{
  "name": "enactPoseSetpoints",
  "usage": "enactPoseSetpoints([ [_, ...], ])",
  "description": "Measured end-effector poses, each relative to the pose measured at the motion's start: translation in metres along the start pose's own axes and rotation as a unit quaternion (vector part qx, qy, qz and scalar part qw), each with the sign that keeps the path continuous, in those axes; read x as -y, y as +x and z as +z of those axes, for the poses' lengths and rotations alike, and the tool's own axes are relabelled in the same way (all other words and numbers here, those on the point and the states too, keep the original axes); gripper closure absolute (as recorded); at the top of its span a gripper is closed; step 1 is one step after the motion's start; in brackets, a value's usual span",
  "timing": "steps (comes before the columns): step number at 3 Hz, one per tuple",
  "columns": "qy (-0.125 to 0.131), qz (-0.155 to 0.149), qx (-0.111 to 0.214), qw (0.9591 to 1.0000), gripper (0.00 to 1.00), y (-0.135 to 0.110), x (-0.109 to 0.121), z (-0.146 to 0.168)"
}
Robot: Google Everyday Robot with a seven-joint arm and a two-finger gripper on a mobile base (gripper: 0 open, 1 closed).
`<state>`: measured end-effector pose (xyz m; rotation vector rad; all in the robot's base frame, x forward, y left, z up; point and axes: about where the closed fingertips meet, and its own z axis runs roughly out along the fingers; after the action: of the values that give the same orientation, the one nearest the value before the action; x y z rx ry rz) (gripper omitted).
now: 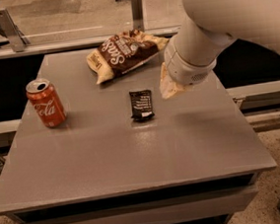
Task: Move rxbar chocolate near coke can
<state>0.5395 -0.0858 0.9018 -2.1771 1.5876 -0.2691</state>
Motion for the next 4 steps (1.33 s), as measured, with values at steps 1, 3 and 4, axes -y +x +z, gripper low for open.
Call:
enactPoseSetpoints([
  [1, 0.002, -0.026, 0.000, 0.9997, 1.00, -0.008, 0.005, 0.013],
  [3, -0.016, -0.059, 0.008, 0.9981, 1.00, -0.018, 0.008, 0.051],
  [4, -0.022, -0.073, 0.010, 0.9970, 1.00, -0.025, 0.010, 0.064],
])
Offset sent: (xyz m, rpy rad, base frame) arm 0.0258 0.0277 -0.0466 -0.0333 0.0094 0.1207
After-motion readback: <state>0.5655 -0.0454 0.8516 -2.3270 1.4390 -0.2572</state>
